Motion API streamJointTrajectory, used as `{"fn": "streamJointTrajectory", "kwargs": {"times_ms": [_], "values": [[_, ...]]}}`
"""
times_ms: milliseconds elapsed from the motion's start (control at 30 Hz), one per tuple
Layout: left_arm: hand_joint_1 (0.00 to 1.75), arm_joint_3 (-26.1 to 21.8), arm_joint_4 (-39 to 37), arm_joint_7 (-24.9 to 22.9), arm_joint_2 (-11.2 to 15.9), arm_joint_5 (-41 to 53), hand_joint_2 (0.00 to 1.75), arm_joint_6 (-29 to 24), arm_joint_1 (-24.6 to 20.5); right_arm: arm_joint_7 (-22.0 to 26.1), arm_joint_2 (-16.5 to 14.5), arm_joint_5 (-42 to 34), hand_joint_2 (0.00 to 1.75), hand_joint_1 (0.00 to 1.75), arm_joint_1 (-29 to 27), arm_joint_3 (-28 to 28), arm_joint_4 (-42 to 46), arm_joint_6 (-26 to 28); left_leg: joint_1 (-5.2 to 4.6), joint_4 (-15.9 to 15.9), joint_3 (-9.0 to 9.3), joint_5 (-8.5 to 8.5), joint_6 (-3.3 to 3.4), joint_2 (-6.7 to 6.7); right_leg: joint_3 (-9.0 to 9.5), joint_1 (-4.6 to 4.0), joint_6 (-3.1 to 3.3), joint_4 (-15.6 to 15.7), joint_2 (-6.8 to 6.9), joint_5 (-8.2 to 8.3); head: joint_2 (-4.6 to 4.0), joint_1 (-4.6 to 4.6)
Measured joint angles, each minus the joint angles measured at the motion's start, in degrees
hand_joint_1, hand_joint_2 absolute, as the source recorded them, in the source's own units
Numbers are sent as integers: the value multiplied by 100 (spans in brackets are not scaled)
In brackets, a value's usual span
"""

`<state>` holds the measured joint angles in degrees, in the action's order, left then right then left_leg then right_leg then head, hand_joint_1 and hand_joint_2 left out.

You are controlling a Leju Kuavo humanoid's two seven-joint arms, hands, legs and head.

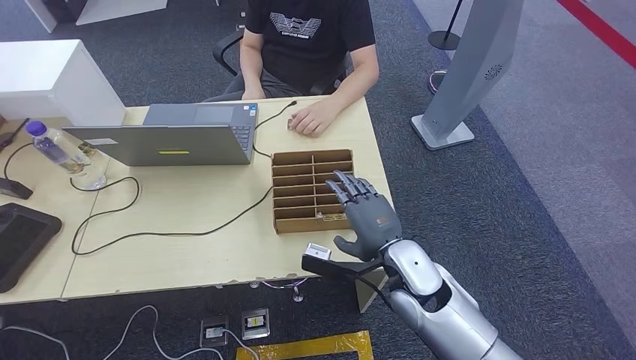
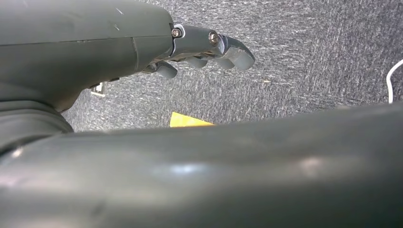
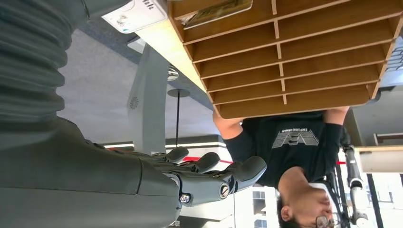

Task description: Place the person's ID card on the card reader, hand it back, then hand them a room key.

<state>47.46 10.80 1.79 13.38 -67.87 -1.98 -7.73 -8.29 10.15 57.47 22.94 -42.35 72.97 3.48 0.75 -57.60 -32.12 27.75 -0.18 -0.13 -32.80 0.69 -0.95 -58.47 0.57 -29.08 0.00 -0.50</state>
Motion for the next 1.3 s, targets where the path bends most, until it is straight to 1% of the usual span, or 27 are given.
{"fn": "streamJointTrajectory", "kwargs": {"times_ms": [267,867,1300], "values": [[0,2,0,0,-2,1,0,-2,0,90,-139,64,175,0,17,1,-220,9,0,0,0,0,0,-1,0,0,0,0,0,0,0,0],[0,37,0,0,-1,60,0,9,0,215,-196,113,175,0,7,-20,-401,252,0,0,0,0,0,-1,-1,0,0,0,0,0,0,0],[0,88,-2,0,0,61,0,13,0,278,-263,115,175,0,6,-21,-733,438,0,0,1,0,0,-1,-1,0,0,0,-1,0,0,0]]}}
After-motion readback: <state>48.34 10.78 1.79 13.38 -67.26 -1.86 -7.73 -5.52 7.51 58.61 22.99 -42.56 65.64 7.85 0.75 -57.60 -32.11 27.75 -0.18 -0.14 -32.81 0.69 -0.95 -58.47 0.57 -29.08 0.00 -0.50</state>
